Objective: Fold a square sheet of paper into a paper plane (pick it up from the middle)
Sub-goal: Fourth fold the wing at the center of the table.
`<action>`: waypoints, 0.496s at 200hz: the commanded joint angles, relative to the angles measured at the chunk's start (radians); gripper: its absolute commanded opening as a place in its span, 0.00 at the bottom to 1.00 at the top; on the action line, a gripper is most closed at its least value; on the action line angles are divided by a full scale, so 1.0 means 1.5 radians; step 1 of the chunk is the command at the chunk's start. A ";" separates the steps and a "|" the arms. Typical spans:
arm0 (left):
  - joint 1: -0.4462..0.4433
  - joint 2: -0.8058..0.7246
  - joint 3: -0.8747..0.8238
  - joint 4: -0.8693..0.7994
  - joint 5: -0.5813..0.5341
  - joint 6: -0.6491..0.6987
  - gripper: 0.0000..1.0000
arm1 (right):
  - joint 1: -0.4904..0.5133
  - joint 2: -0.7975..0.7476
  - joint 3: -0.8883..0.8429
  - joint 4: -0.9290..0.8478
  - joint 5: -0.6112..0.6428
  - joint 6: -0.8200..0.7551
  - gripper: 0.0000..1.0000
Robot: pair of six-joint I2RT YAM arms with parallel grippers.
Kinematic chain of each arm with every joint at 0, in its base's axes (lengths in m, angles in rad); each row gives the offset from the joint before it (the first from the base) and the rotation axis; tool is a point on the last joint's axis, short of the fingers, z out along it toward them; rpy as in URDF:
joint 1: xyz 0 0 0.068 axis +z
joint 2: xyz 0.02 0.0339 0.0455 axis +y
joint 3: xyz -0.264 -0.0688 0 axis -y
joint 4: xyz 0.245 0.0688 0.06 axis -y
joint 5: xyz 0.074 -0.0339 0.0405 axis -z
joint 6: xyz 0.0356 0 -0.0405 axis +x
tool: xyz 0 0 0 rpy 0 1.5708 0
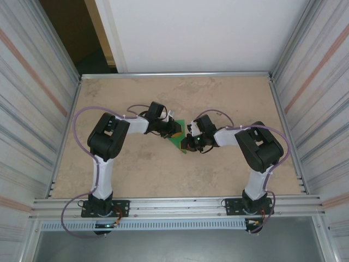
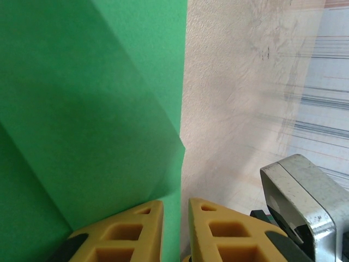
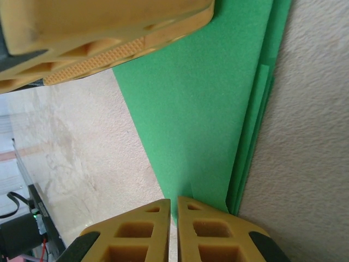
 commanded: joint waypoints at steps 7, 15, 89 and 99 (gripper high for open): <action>-0.005 0.009 0.015 -0.024 -0.002 0.017 0.21 | -0.006 0.005 -0.014 0.008 -0.020 0.015 0.12; -0.004 0.010 0.015 -0.025 -0.002 0.018 0.21 | -0.009 -0.002 -0.014 0.008 -0.017 0.018 0.12; -0.005 0.010 0.015 -0.031 -0.005 0.021 0.21 | -0.025 -0.053 -0.018 0.018 -0.018 0.028 0.15; -0.004 0.010 0.015 -0.030 -0.005 0.021 0.21 | -0.025 -0.045 -0.012 0.017 -0.018 0.030 0.15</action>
